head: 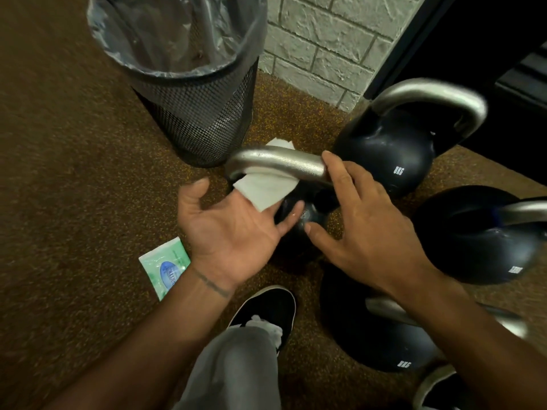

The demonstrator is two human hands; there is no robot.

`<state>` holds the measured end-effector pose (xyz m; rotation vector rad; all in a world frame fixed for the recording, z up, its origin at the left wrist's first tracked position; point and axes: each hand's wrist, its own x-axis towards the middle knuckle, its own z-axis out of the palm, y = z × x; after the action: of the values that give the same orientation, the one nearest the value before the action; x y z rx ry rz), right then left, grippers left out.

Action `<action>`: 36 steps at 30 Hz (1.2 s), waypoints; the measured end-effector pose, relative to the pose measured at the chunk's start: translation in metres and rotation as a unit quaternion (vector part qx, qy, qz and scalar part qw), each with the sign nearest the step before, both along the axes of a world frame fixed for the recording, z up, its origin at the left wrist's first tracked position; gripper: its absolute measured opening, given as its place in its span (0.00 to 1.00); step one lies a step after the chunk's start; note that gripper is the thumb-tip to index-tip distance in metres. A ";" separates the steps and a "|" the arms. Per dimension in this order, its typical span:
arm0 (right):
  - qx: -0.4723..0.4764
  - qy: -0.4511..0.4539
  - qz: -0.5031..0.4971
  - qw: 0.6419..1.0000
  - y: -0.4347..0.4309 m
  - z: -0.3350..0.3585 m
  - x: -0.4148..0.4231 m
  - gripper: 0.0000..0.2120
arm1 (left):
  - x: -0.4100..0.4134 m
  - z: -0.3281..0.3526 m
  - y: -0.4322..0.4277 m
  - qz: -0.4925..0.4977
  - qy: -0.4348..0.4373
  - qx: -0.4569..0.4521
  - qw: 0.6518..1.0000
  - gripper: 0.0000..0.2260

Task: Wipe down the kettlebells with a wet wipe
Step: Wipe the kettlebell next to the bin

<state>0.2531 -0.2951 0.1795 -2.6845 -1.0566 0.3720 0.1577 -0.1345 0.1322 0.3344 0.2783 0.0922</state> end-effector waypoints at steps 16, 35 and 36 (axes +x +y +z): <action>0.011 0.036 0.000 0.999 0.001 -0.007 -0.003 0.49 | -0.019 0.014 -0.008 -0.017 -0.038 -0.057 0.998 0.42; 0.023 0.036 0.000 0.999 0.002 -0.009 -0.005 0.52 | -0.015 0.021 -0.047 -0.056 0.182 0.609 0.770 0.46; 0.025 0.034 0.001 0.999 0.002 -0.009 -0.005 0.52 | -0.016 0.017 -0.048 -0.055 0.184 0.635 0.749 0.45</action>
<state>0.2483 -0.2927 0.1700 -2.6080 -1.0362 0.4297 0.1420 -0.1828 0.1495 1.7584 0.5675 0.0878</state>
